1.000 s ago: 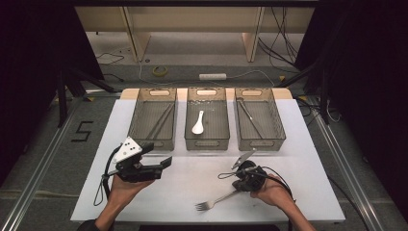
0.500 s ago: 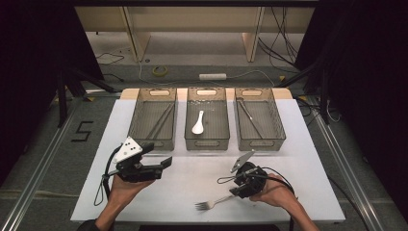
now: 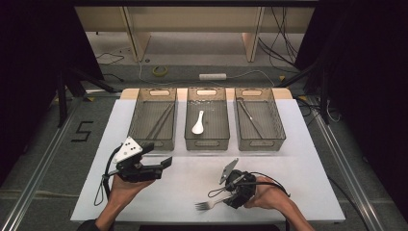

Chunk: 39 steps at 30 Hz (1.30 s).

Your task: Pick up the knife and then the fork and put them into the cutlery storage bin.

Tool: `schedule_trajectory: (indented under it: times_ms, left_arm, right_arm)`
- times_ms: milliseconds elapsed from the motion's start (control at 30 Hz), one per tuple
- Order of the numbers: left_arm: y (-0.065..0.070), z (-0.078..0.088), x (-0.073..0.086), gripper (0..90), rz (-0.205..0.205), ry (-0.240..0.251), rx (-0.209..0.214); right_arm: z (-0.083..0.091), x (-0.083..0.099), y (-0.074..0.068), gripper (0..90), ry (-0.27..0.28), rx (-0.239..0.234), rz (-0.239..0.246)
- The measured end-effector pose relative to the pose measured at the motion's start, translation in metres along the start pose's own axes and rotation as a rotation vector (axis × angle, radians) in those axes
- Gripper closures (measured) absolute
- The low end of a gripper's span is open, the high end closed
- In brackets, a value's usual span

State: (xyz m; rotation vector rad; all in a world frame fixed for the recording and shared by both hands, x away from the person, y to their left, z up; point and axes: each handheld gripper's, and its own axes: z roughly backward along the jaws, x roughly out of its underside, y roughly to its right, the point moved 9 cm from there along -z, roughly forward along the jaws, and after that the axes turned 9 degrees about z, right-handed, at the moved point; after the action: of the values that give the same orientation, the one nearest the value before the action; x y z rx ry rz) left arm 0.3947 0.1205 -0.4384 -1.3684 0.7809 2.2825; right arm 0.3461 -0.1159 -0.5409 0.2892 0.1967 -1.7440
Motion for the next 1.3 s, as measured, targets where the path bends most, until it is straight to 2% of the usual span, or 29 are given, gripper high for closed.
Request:
schedule_trajectory:
  times_ms: [67,233,300,333,500,567,633,733,1000,1300]
  left_arm:
    - [0.0001,0.0000,0.0001,16.7,0.002,0.000,-0.001]
    - [-0.0001,-0.0001,0.0000,16.7,0.000,-0.001,0.000]
    - [0.0003,0.0000,0.0001,16.7,0.001,-0.001,0.000]
    - [0.0004,-0.0001,0.0001,16.7,0.002,-0.001,0.001]
    - [0.0002,-0.0001,0.0001,16.7,0.002,-0.001,0.000]
    - [0.0003,-0.0002,0.0001,16.7,0.001,-0.001,-0.001]
    - [0.0005,-0.0002,0.0002,16.7,0.002,-0.001,0.000]
    - [0.0005,-0.0002,0.0002,16.7,0.001,0.000,-0.001]
    - [0.0007,-0.0002,0.0002,16.7,0.001,-0.001,0.000]
    - [0.0008,-0.0002,0.0002,16.7,0.000,-0.001,0.000]
  right_arm:
    - [-0.0016,-0.0007,0.0016,50.7,-0.002,0.012,0.026]
    - [-0.0023,-0.0015,-0.0004,57.0,-0.018,0.008,0.033]
    - [-0.0033,-0.0003,-0.0022,58.6,-0.044,0.000,0.039]
    - [-0.0054,0.0002,-0.0013,59.1,-0.045,0.010,0.065]
    - [-0.0054,-0.0012,-0.0024,64.9,-0.049,0.009,0.064]
    - [-0.0048,-0.0004,-0.0019,66.0,-0.066,0.005,0.092]
    - [-0.0052,-0.0012,-0.0034,69.0,-0.072,0.006,0.099]
    - [-0.0055,-0.0020,-0.0058,74.5,-0.074,-0.002,0.100]
    - [-0.0054,-0.0024,-0.0067,82.4,-0.080,-0.019,0.112]
    - [-0.0056,-0.0038,-0.0069,83.8,-0.101,-0.022,0.122]
